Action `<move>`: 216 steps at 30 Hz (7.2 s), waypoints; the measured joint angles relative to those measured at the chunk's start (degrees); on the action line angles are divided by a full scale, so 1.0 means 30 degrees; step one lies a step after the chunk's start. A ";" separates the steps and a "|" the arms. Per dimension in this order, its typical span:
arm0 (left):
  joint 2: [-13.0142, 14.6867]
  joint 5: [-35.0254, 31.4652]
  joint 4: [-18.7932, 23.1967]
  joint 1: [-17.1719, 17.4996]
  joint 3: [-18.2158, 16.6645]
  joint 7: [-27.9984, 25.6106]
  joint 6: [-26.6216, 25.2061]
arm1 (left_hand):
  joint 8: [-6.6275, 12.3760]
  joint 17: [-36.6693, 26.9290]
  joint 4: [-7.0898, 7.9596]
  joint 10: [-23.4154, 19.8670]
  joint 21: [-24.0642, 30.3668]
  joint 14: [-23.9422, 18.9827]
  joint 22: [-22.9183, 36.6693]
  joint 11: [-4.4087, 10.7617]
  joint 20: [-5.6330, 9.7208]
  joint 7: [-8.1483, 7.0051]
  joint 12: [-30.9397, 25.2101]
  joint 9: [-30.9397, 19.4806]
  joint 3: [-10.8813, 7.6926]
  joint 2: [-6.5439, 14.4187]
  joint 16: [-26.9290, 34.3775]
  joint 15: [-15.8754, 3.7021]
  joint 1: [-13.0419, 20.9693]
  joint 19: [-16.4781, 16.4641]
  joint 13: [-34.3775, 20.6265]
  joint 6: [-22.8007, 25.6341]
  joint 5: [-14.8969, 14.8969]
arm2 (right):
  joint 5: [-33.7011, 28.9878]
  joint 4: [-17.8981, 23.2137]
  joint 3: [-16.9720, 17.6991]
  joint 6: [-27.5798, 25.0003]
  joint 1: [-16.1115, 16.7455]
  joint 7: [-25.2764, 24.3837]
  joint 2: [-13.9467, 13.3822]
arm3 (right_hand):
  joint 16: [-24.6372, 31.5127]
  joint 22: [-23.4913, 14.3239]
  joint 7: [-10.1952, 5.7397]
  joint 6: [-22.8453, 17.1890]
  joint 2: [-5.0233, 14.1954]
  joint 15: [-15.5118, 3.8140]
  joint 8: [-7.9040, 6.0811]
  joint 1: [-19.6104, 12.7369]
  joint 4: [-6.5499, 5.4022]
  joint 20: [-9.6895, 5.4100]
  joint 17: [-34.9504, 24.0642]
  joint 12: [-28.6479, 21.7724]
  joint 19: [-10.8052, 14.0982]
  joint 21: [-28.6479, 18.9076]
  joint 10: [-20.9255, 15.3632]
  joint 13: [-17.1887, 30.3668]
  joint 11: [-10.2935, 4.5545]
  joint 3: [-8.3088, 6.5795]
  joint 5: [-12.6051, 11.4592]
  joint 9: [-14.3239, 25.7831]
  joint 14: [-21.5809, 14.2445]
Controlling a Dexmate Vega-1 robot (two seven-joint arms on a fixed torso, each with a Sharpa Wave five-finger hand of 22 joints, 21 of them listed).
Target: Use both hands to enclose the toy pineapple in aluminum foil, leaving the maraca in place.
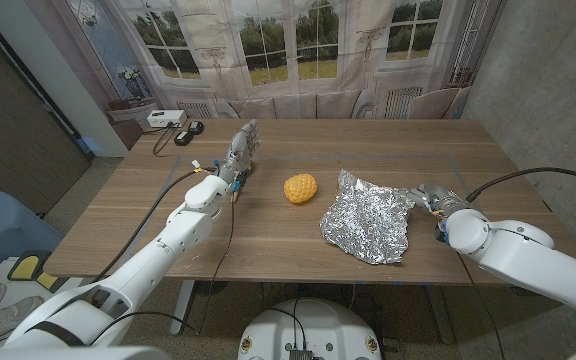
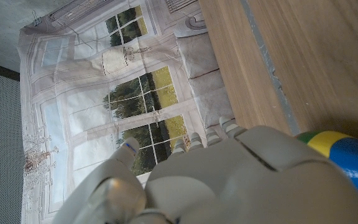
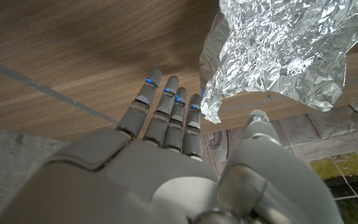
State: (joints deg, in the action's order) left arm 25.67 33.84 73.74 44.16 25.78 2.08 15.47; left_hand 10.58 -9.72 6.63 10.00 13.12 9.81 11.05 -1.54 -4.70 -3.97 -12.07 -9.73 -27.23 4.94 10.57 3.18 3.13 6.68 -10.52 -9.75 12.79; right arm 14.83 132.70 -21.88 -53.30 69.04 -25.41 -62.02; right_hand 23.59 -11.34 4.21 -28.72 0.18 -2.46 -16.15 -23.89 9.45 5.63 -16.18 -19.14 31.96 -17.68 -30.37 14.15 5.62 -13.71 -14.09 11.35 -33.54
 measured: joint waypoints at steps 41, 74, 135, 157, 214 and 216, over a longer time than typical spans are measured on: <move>0.0482 0.0084 0.1239 0.0856 -0.0245 -0.0390 -0.0008 | 0.0000 0.0001 0.0001 0.0000 0.0000 0.0033 -0.0001 0.0000 0.0000 0.0037 0.0066 0.0001 -0.0001 -0.0001 -0.0068 -0.0033 -0.0001 0.0000 0.0000 -0.0038 0.0000 | -0.4071 0.1159 -0.2956 -0.2666 -0.1201 -0.1949 0.0725 | 0.9655 -0.1328 -0.0755 -0.7975 0.0960 -0.1365 -0.2716 -1.5538 0.0098 -0.2741 -1.3495 -0.9014 0.2098 -0.3770 -0.6159 0.6061 -0.2212 -0.1839 0.0265 0.2340 -0.5962; 0.1261 -0.0842 0.2584 0.1640 -0.0390 -0.1309 -0.0031 | 0.0151 0.0000 -0.1650 -0.0335 -0.0001 -0.0327 -0.0044 -0.0044 0.0160 0.0028 -0.0125 -0.0098 0.0097 -0.0892 0.0158 -0.0032 0.1323 -0.0309 0.0001 0.0128 -0.0228 | -0.6233 -0.2701 -0.0396 0.9332 0.0762 -0.3656 0.4511 | 0.9215 -0.1504 -0.0550 -0.8183 0.0584 -0.1862 -0.2899 -1.5914 0.0014 -0.2321 -1.4292 -0.9114 0.2520 -0.4807 -0.6476 0.6065 -0.2049 -0.1912 0.0648 0.2352 -0.7606; 0.6197 -0.6415 0.8334 0.2284 0.0230 -0.1316 -0.3253 | 0.0281 -0.0541 -0.5630 -0.4156 0.0852 -0.6000 0.0141 -0.0132 -0.2319 0.1498 -0.0473 -0.0365 0.2229 -0.5261 0.0398 0.0000 0.8716 -0.4157 -0.0539 0.1768 0.1272 | -0.8599 -0.6931 -0.3564 0.9695 -0.4795 -0.1675 0.9049 | 0.8625 -0.1499 -0.0454 -0.8284 0.0338 -0.2220 -0.2929 -1.6161 -0.0138 -0.2321 -1.6410 -0.9145 0.2722 -0.6610 -0.6743 0.6066 -0.1841 -0.2078 0.1225 0.2237 -0.8381; 0.6116 -1.0659 1.0675 0.2598 0.0597 -0.5035 -0.6489 | 0.5636 -0.5462 -0.5577 -1.8457 0.7224 -1.9138 0.2708 0.3221 0.0243 0.1247 -0.8473 -0.1652 0.2106 0.0568 0.8522 -0.2800 1.9916 -1.2478 -0.4207 1.6858 -0.0501 | -0.8703 -0.7271 -0.3555 1.0630 -0.4861 -0.1713 0.9009 | 0.8448 -0.1451 -0.0414 -0.8458 0.0387 -0.2240 -0.2779 -1.6112 -0.0140 -0.2317 -1.7032 -0.9145 0.2578 -0.7046 -0.6744 0.6066 -0.1841 -0.2071 0.1311 0.2144 -0.8557; 0.2198 -0.7917 0.8416 0.1916 0.0577 -0.8489 -0.8402 | 0.6639 -0.7748 -0.5557 -2.1023 1.1952 -2.3793 0.3985 0.1216 0.1545 0.2310 -0.9334 -0.1634 0.1020 0.0376 0.9458 -0.4540 2.1945 -1.4241 -0.4303 2.0348 -0.0555 | -1.2946 -0.7750 -0.1772 1.9747 -0.0884 -0.5090 0.7524 | -0.4196 0.0406 -0.2526 0.1349 0.0283 -0.0068 0.0155 -0.7466 -0.0404 -0.0351 -0.2726 0.0062 -0.3067 -0.4801 0.2799 0.1886 -0.1737 -0.0751 0.0928 0.0511 0.2675; 0.2283 -0.7879 0.8715 0.1952 0.0569 -0.8621 -0.8845 | 0.6633 -0.7766 -0.5557 -2.1094 1.2087 -2.3958 0.3984 0.1145 0.1573 0.2287 -0.9334 -0.1580 0.1020 0.0376 0.9453 -0.4513 2.1945 -1.4269 -0.4303 2.0385 -0.0555 | -1.3001 -0.7426 -0.1770 1.9373 -0.0883 -0.3875 0.7182 | -0.4316 0.0414 -0.2527 0.1528 0.0167 -0.0040 0.0176 -0.7350 -0.0404 -0.0062 -0.2612 0.0277 -0.3358 -0.4592 0.3042 0.1836 -0.1627 -0.0751 0.0928 0.0472 0.3132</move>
State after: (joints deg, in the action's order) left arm 32.52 10.20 99.88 50.01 27.48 -23.79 -11.06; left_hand 30.48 -33.02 -10.04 -53.28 49.38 -62.06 23.00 1.90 0.02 2.89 -40.07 -14.47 -24.17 6.06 38.92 -10.36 68.96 -36.13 -23.43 51.41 11.12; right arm -24.18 110.42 -27.19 4.82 66.39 -37.03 -40.48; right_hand 10.64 -10.09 -3.38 -24.13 0.68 -2.58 -15.62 -45.94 8.24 5.45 -24.01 -18.31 21.89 -31.46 -21.25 19.66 0.74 -15.97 -11.31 12.77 -24.15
